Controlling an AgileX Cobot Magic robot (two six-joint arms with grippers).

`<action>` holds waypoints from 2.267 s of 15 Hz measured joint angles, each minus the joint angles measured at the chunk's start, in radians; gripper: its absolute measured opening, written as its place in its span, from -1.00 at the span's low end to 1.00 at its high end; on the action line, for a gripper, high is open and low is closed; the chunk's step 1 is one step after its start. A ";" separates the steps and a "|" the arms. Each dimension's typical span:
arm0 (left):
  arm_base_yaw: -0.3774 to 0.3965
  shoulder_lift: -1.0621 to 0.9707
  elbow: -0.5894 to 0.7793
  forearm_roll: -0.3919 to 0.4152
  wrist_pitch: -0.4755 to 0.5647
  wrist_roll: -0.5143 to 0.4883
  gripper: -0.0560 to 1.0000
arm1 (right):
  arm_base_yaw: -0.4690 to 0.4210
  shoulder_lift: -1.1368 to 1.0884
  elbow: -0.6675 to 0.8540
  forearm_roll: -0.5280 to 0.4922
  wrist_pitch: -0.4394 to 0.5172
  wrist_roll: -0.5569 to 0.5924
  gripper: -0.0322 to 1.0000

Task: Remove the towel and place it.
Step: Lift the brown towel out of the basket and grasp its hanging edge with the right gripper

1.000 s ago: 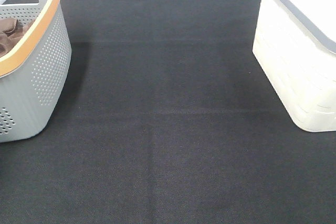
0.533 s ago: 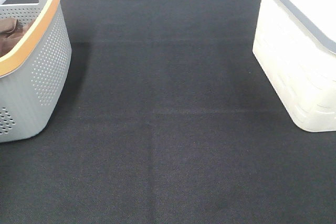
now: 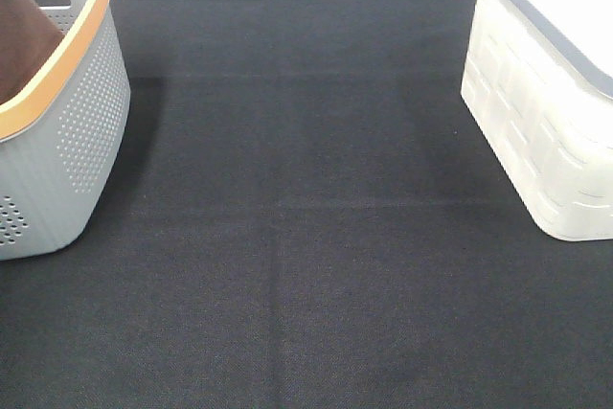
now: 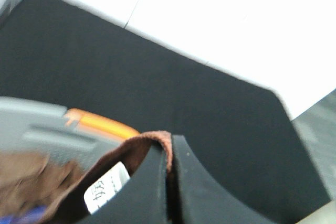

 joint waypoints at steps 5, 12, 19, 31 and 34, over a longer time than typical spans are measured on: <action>-0.055 -0.155 0.000 -0.169 -0.088 0.147 -0.89 | 0.000 0.082 0.000 0.077 -0.003 0.000 0.31; -0.284 -0.217 -0.001 -0.365 -0.163 0.342 -0.89 | 0.000 0.395 -0.007 0.664 -0.182 -0.342 0.31; -0.502 -0.217 -0.001 -0.374 -0.166 0.415 -0.89 | 0.000 0.736 -0.168 1.043 -0.102 -0.894 0.31; -0.706 -0.141 -0.001 -0.374 -0.220 0.420 -0.89 | 0.690 1.151 -0.447 0.592 -0.569 -0.978 0.31; -0.738 -0.141 -0.001 -0.374 -0.246 0.434 -0.89 | 0.826 1.245 -0.447 0.540 -0.721 -1.019 0.31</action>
